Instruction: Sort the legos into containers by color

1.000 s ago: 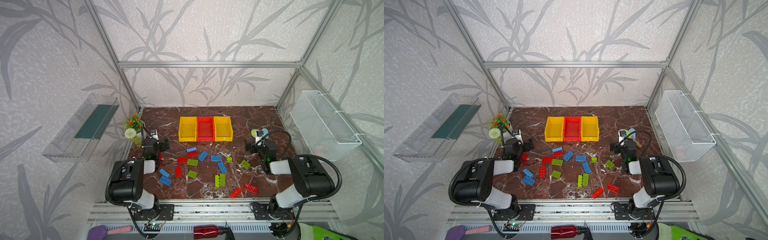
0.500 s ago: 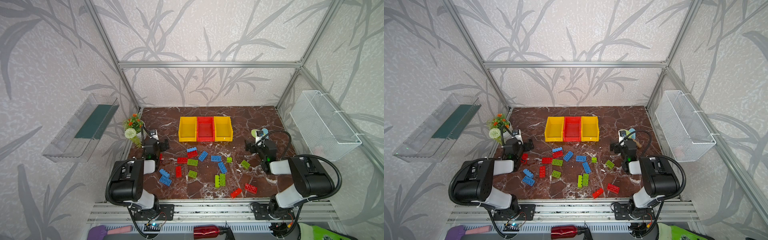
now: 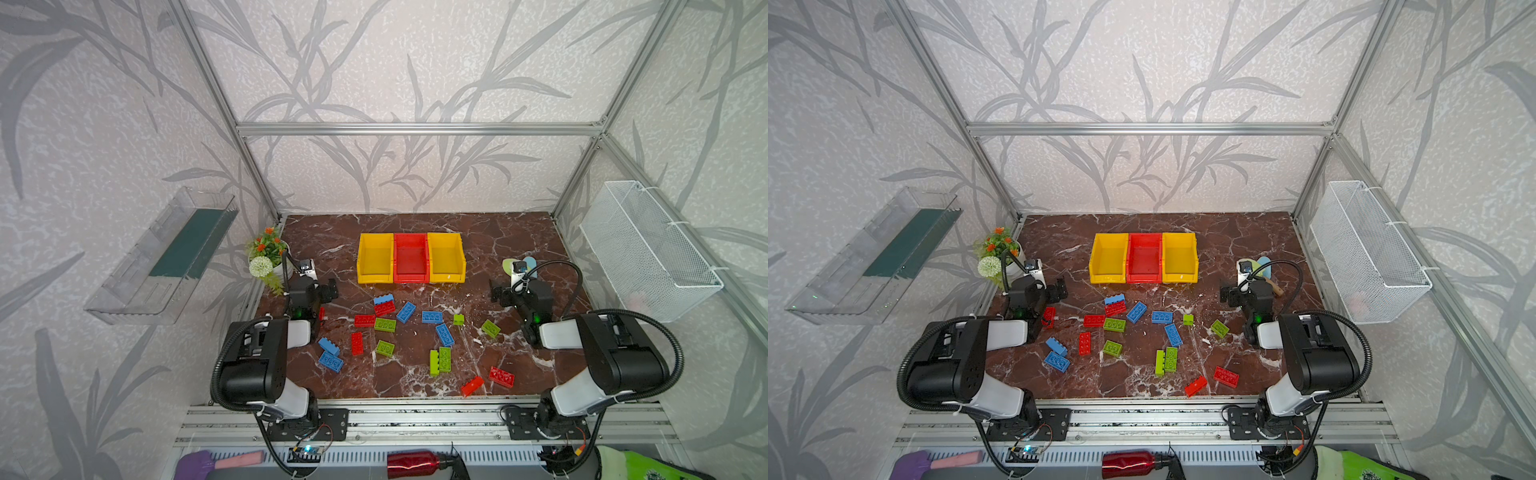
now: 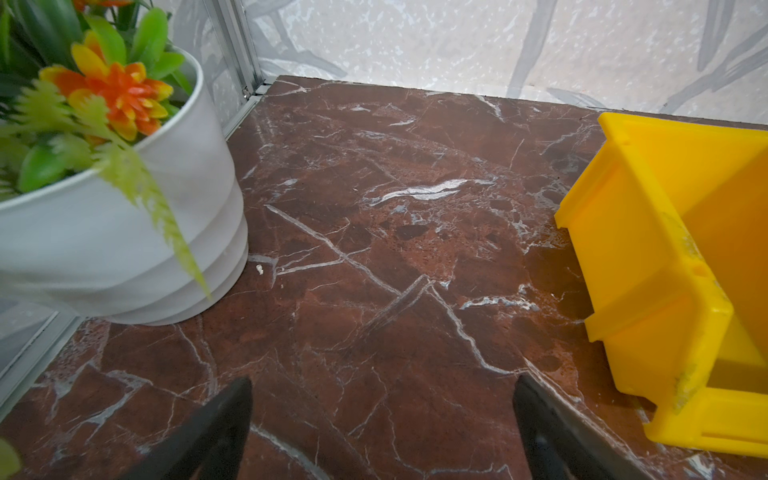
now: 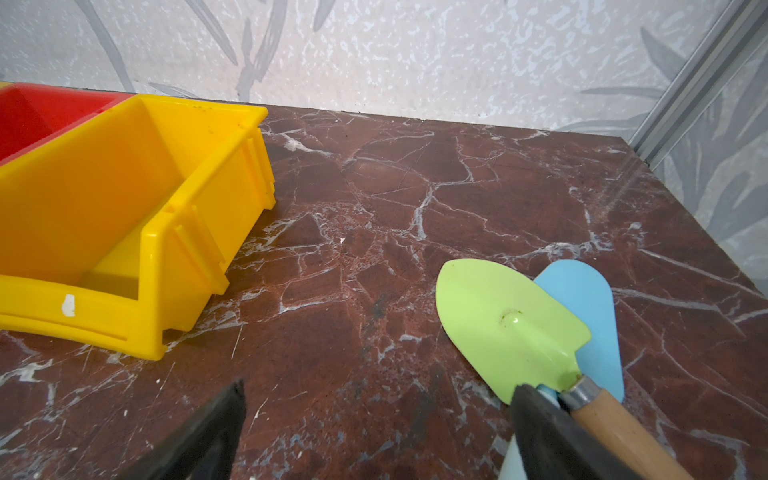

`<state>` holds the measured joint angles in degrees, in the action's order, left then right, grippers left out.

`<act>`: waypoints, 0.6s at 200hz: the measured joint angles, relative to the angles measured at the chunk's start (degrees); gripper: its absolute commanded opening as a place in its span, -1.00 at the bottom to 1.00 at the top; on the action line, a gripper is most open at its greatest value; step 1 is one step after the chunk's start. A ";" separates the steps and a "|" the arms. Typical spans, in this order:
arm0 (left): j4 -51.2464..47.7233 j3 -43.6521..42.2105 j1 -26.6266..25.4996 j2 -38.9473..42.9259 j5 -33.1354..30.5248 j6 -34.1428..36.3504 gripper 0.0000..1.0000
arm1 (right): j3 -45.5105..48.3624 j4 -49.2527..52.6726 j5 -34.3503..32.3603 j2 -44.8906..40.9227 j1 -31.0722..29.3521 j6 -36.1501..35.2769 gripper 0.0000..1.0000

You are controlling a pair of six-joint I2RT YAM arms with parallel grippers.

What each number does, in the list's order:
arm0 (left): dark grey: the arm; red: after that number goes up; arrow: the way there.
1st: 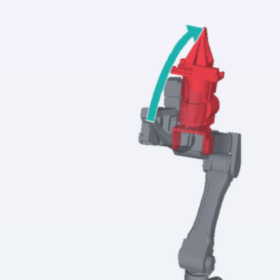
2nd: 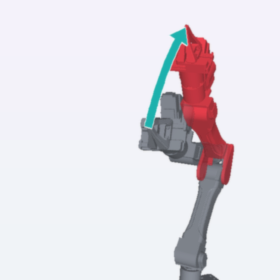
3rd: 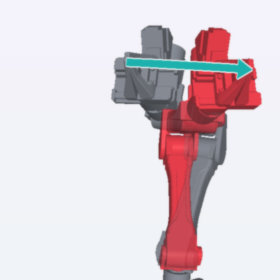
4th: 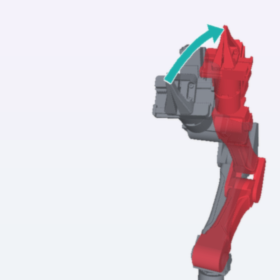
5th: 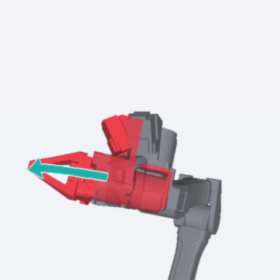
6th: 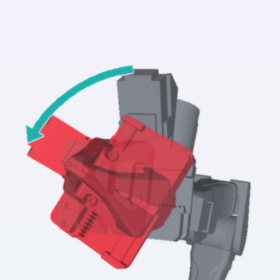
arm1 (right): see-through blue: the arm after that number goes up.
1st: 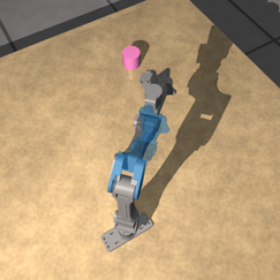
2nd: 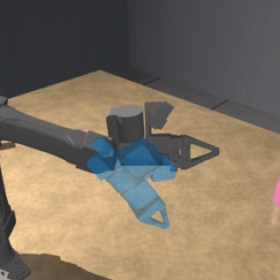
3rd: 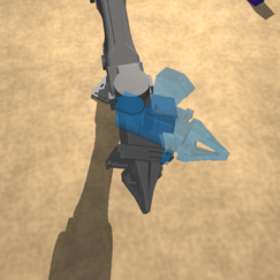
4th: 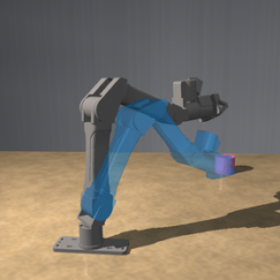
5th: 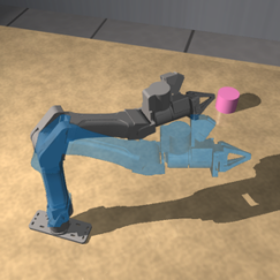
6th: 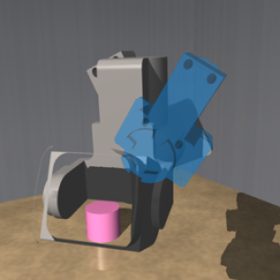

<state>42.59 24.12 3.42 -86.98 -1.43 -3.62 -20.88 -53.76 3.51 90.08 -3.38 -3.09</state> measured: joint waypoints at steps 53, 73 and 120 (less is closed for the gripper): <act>-17.94 11.67 -0.24 5.79 -1.44 -0.61 0.95 | -15.23 29.62 -9.27 -12.46 -2.80 2.10 0.99; -24.06 15.19 -0.76 9.35 -1.77 -2.29 0.95 | -26.12 43.15 -13.38 -12.94 -4.24 4.72 0.99; -38.05 21.94 -9.14 16.48 -4.61 -6.03 0.94 | -34.27 66.82 -19.74 -13.57 -8.46 10.84 0.92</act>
<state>4.54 46.06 -5.72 -70.50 -6.04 -9.65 -55.16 13.06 -16.23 76.51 -11.84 7.75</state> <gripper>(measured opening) 0.973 0.986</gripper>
